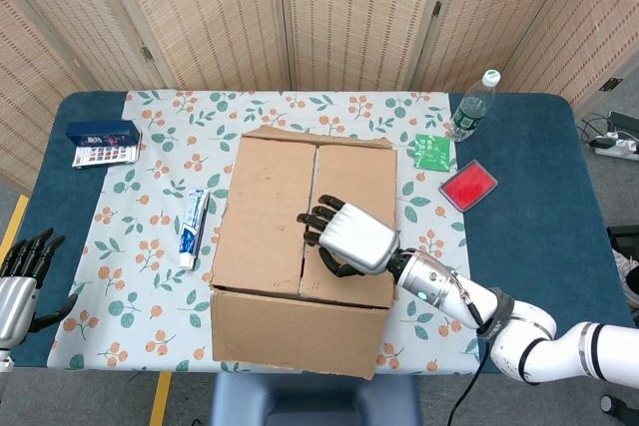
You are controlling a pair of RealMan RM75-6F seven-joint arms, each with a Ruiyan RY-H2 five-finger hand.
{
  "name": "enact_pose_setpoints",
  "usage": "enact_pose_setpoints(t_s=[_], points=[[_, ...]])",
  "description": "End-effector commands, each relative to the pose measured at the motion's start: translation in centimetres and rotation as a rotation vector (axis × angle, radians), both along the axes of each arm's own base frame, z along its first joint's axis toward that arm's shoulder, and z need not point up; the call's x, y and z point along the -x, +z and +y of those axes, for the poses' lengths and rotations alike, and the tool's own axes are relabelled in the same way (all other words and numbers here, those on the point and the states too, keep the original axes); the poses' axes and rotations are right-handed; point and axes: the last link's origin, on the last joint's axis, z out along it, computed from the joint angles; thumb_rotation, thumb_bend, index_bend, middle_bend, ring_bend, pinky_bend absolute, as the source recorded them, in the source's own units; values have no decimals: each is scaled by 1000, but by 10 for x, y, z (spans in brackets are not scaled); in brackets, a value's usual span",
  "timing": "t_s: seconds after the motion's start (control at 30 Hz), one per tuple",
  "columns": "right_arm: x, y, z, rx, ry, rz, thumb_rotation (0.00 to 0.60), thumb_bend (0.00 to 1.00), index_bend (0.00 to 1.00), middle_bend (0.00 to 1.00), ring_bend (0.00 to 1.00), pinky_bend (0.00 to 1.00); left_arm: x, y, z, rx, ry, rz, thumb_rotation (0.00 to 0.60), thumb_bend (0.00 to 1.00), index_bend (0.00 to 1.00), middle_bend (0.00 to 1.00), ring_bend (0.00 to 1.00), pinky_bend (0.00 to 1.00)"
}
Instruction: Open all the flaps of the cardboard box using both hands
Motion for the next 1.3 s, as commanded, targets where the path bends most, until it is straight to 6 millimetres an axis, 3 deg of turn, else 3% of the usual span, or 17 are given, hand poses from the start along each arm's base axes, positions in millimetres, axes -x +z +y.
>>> enact_pose_setpoints(t_s=[0.03, 0.8, 1.3], points=[[-1, -6, 0, -2, 13, 16, 313, 803, 370, 189, 207, 142, 1, 1, 0, -4, 1, -2, 600, 358, 0, 0, 0, 0], [-10, -39, -7, -20, 38, 120, 306, 804, 370, 183, 207, 129, 2, 9, -5, -16, -7, -29, 600, 359, 0, 0, 0, 0], [-11, -45, -13, -15, 23, 151, 304, 804, 369, 179, 197, 116, 3, 11, -6, -21, -7, -35, 600, 359, 0, 0, 0, 0]])
